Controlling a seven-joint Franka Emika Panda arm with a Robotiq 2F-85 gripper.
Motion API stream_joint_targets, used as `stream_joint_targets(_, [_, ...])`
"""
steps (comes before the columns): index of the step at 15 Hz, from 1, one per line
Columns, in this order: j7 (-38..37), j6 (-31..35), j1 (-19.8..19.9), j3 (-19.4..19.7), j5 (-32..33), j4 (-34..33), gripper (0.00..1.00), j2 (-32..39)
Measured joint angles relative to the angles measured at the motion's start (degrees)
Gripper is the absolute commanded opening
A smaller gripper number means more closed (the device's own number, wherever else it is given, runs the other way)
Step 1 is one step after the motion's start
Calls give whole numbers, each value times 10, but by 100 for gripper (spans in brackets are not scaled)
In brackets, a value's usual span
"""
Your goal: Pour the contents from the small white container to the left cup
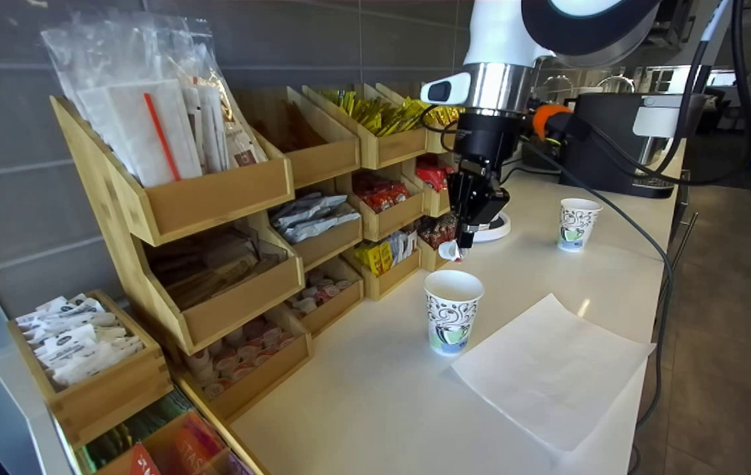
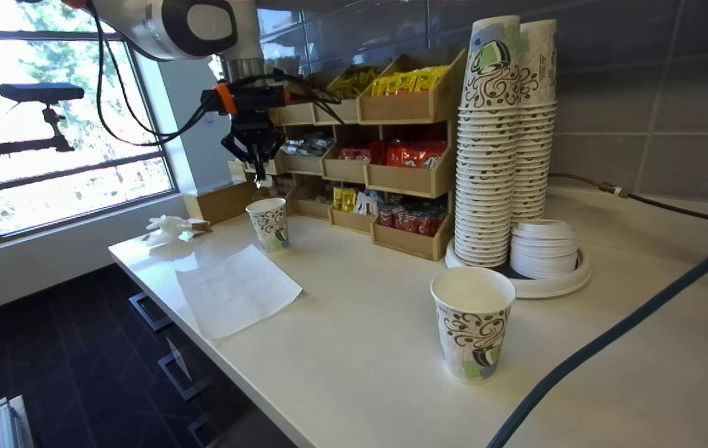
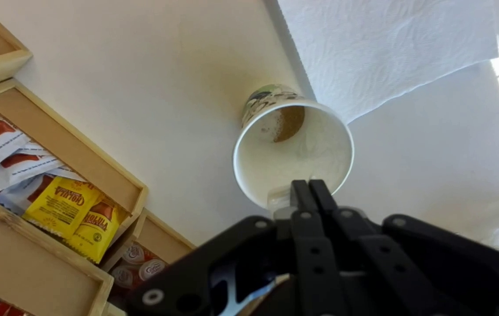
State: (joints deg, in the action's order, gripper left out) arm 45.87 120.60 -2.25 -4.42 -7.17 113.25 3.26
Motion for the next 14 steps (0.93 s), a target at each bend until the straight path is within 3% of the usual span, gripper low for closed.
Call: stream_joint_targets(14, [-5, -99, 24, 29, -144, -12, 1, 3])
